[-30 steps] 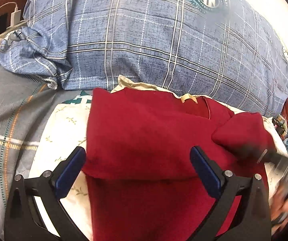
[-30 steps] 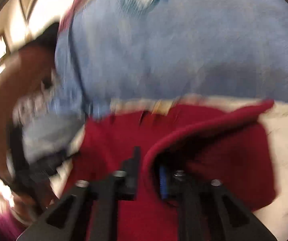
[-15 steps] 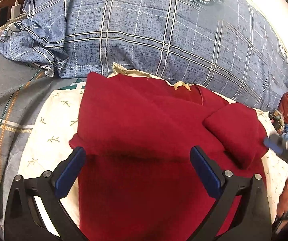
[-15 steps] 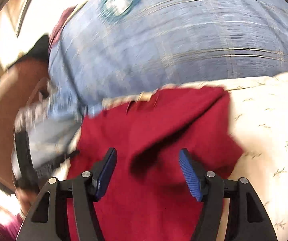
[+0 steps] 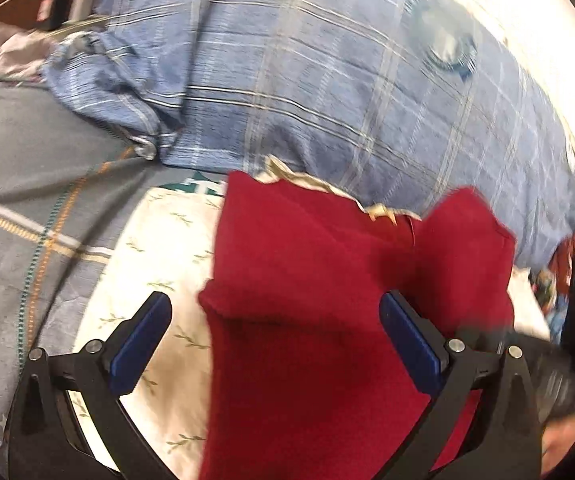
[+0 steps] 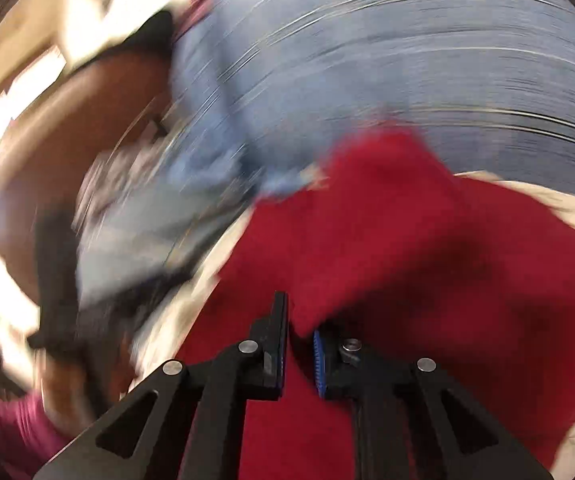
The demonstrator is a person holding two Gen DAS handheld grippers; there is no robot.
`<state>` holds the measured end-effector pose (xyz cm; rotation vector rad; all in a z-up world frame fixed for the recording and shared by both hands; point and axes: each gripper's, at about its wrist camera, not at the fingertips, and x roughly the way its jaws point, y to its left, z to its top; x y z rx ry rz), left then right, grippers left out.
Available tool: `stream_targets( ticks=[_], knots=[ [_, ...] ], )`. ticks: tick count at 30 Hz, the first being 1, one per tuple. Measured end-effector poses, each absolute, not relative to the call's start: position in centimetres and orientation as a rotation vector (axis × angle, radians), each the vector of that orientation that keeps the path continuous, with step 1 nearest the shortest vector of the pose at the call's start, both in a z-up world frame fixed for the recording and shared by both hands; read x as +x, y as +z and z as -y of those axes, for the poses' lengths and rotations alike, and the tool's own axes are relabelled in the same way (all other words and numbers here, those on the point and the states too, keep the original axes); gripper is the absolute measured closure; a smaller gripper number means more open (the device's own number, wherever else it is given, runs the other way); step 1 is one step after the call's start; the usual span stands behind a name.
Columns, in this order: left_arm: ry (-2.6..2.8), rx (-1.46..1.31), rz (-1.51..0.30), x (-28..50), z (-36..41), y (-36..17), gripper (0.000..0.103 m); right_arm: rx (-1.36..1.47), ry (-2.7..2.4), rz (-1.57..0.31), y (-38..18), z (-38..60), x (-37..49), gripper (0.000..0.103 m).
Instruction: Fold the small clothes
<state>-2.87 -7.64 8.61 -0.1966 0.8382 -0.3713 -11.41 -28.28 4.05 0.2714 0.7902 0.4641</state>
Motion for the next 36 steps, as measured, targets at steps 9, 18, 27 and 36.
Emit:
stream_targets(
  ticks=[9, 18, 27, 36],
  knots=[
    [-0.388, -0.281, -0.864, -2.7, 6.0, 8.0, 0.0, 0.359, 0.3, -0.788, 3.1, 33.4, -16.1, 0.048],
    [-0.406, -0.04, -0.889, -4.0, 10.4, 6.4, 0.0, 0.509, 0.152, -0.765, 2.5, 39.4, -18.1, 0.047],
    [-0.417, 0.011, -0.941, -3.9, 11.7, 5.4, 0.08, 0.539, 0.086, -0.73, 2.2, 40.9, -18.9, 0.045],
    [-0.477, -0.006, -0.912, -4.2, 11.1, 7.6, 0.092, 0.428, -0.14, -0.746, 2.4, 43.6, -20.1, 0.038]
  ],
)
